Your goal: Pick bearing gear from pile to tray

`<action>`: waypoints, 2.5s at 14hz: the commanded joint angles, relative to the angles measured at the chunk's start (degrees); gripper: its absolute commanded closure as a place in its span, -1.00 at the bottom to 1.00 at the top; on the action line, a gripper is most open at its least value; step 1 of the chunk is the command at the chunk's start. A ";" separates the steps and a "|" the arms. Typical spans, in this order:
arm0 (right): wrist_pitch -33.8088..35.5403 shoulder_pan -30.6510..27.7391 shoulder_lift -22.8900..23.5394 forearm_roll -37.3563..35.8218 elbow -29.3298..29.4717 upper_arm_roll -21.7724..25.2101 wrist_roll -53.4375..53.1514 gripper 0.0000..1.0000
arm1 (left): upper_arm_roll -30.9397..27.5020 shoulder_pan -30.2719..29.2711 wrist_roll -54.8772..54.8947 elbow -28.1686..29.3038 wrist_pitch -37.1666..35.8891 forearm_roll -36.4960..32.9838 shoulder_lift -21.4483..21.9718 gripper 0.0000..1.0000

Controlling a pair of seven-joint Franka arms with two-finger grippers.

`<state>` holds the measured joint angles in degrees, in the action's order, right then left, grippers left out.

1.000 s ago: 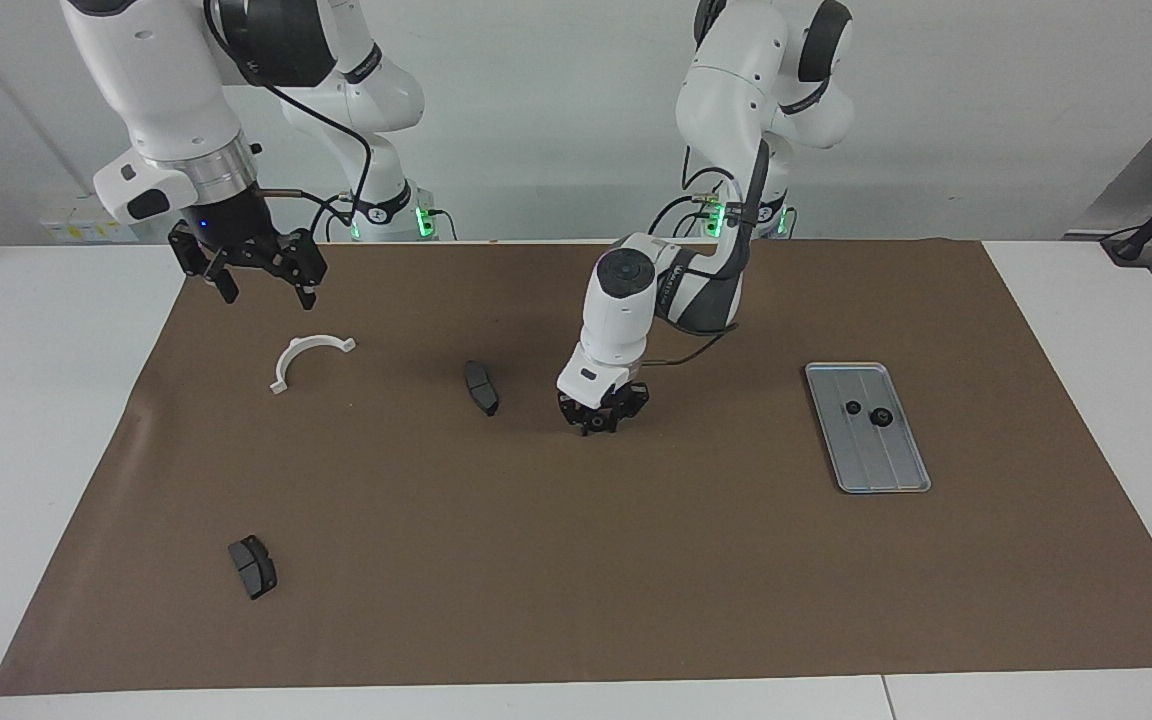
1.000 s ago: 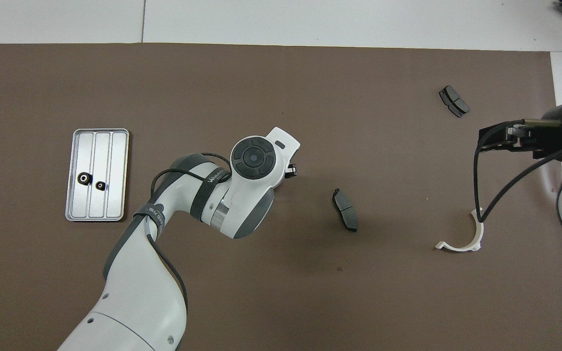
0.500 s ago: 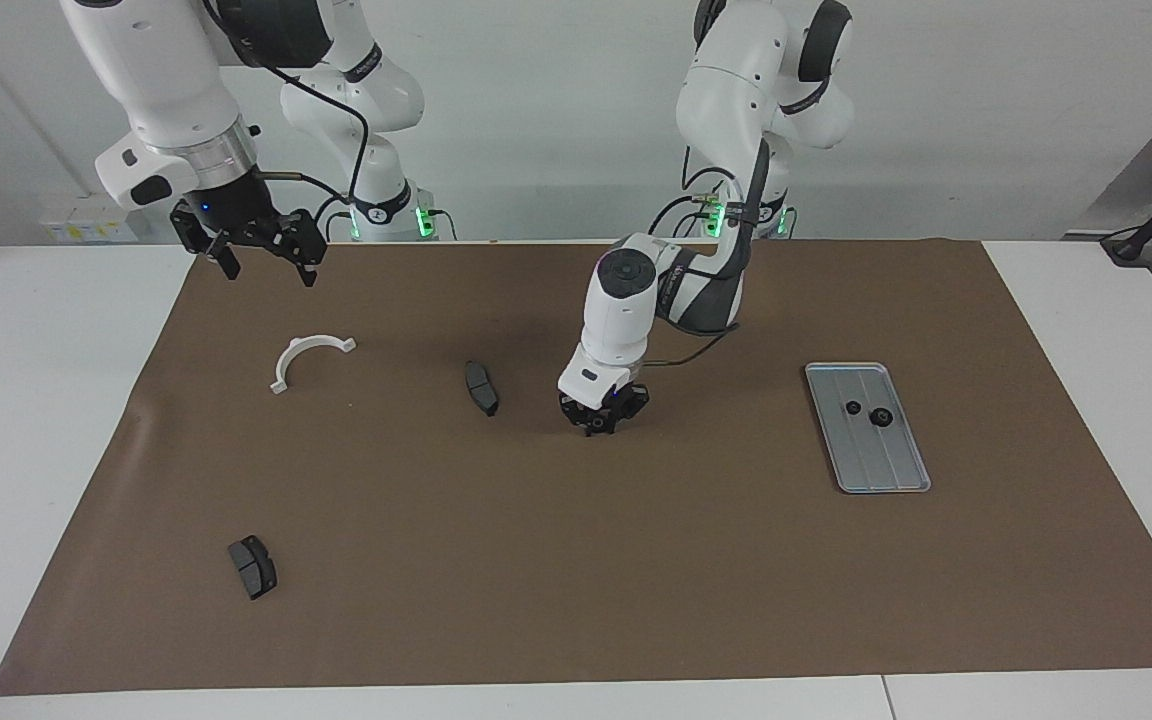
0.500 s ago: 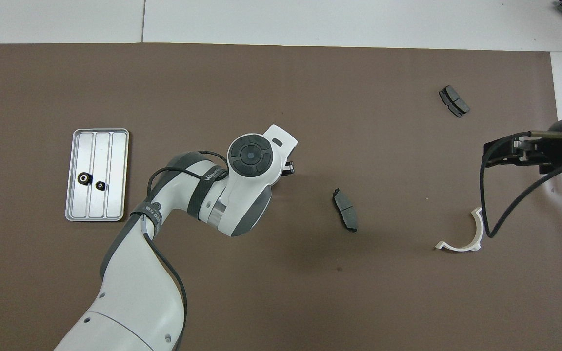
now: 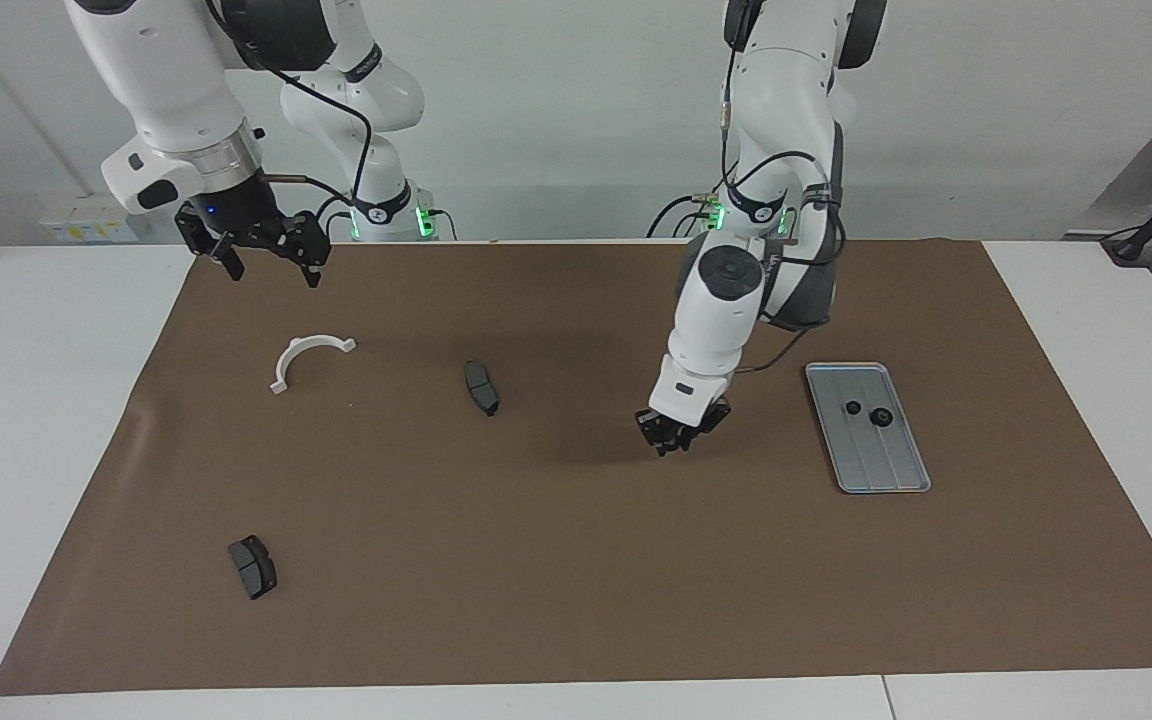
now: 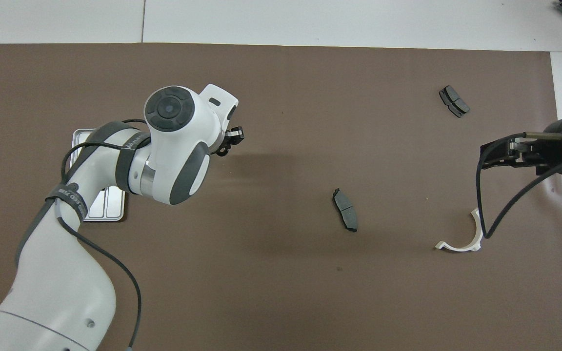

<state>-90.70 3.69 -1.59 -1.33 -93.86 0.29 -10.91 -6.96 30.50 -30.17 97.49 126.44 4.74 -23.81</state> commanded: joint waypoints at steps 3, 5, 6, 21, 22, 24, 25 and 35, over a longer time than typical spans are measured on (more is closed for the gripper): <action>0.70 0.18 -0.61 0.80 -1.15 -0.02 1.33 -1.00 | 0.54 -11.49 20.72 3.40 -6.03 0.01 4.03 0.73; 0.70 0.18 -0.61 0.89 -1.15 -0.02 1.25 -1.00 | 0.45 -15.89 29.51 5.34 -5.32 0.01 4.65 0.73; 0.61 0.18 -0.61 0.89 -1.24 -0.02 1.24 -1.00 | 0.45 -18.08 33.38 5.87 -4.97 0.01 4.65 0.73; 0.08 -0.09 -0.52 1.50 -1.15 -0.02 1.77 -1.00 | 0.37 -24.08 44.85 3.61 -5.55 -0.08 5.43 -1.00; 0.08 -0.09 -0.52 1.50 -1.15 -0.02 1.77 -1.00 | 0.37 -24.08 44.85 0.72 -9.50 -0.08 6.13 -1.00; 0.08 -0.09 -0.52 1.42 -1.15 -0.02 1.77 -1.00 | 0.37 -24.08 44.85 -4.65 -18.11 -0.34 7.46 -1.00; 0.08 -0.09 -0.52 1.41 -1.15 -0.02 1.69 -1.00 | 0.28 -24.08 44.85 -6.76 -21.55 -0.52 8.16 -1.00; 0.08 -0.09 -0.52 1.42 -1.15 -0.02 1.68 -1.00 | 0.37 -24.08 44.76 -8.63 -34.24 -4.74 20.56 -1.00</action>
<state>-90.45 4.16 -1.59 -1.31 -94.41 0.28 -10.91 -7.08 6.93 14.03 88.13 93.10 1.10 -3.73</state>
